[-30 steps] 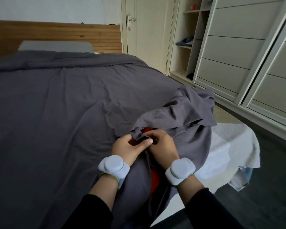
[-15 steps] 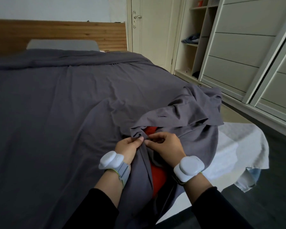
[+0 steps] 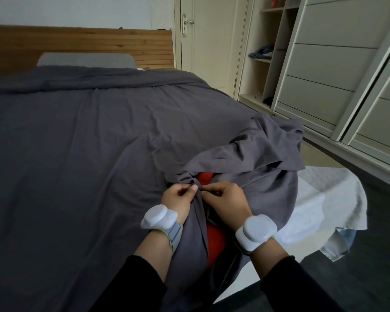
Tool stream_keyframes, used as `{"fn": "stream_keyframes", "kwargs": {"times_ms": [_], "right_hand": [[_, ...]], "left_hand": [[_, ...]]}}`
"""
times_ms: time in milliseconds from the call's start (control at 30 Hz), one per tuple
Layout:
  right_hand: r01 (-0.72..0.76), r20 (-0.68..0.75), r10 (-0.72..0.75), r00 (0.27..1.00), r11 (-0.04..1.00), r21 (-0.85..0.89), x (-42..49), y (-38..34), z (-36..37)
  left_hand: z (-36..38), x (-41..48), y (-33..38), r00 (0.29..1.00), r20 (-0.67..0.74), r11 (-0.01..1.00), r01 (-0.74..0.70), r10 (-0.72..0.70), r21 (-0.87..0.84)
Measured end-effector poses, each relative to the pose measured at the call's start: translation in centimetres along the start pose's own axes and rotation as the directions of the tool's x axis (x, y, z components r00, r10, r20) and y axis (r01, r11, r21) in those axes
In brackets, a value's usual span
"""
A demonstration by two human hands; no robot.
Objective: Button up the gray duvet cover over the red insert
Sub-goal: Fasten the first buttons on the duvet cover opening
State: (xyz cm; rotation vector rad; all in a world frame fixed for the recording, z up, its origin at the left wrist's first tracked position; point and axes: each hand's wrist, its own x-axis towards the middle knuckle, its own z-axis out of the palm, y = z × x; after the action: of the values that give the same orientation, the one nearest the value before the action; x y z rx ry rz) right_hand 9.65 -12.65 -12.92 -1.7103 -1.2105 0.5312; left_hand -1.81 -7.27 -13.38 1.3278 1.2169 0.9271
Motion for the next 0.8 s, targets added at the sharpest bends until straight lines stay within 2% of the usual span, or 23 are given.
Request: {"fn": "stream_keyframes", "kwargs": {"times_ms": [100,200,367,433,533,600,700,767,800], "right_hand": [[-0.004,-0.035,0.005,0.999,1.000,0.023,-0.2,0.1,0.1],[-0.048,-0.057,0.053,0.997,0.994,0.096,-0.3,0.0,-0.1],[-0.079,-0.025,0.089,0.996,0.964,0.255,-0.3,0.0,-0.7],[-0.107,-0.013,0.122,0.992,0.911,0.398,-0.3,-0.3,-0.7],[-0.110,-0.093,0.211,0.973,0.778,0.618,0.0,-0.5,-1.4],[-0.082,-0.168,0.258,0.952,0.738,0.670,0.5,-0.3,-2.5],[-0.098,-0.204,0.305,0.930,0.743,0.662,1.2,0.2,-4.0],[-0.119,-0.204,0.331,0.921,0.740,0.662,1.8,0.2,-4.6],[-0.121,-0.210,0.345,0.915,0.731,0.671,2.0,0.2,-4.9]], "left_hand": [[0.0,0.2,-0.1,0.999,-0.008,0.999,0.045,-0.045,-0.005],[0.2,0.2,0.0,0.987,0.017,0.975,0.163,-0.163,-0.149],[0.2,0.4,0.0,0.930,0.226,0.887,0.351,-0.291,-0.299],[0.2,0.5,0.3,0.916,0.257,0.872,0.379,-0.308,-0.308],[-0.5,0.9,0.8,0.903,0.202,0.815,0.429,-0.378,-0.390],[-1.5,1.5,0.8,0.935,0.160,0.771,0.352,-0.316,-0.531],[-3.7,1.7,1.5,0.982,0.036,0.739,0.162,-0.184,-0.654],[-5.8,1.2,2.4,0.995,-0.003,0.763,0.075,-0.101,-0.642],[-6.9,0.9,2.5,0.997,-0.050,0.831,0.017,-0.053,-0.556]]}}
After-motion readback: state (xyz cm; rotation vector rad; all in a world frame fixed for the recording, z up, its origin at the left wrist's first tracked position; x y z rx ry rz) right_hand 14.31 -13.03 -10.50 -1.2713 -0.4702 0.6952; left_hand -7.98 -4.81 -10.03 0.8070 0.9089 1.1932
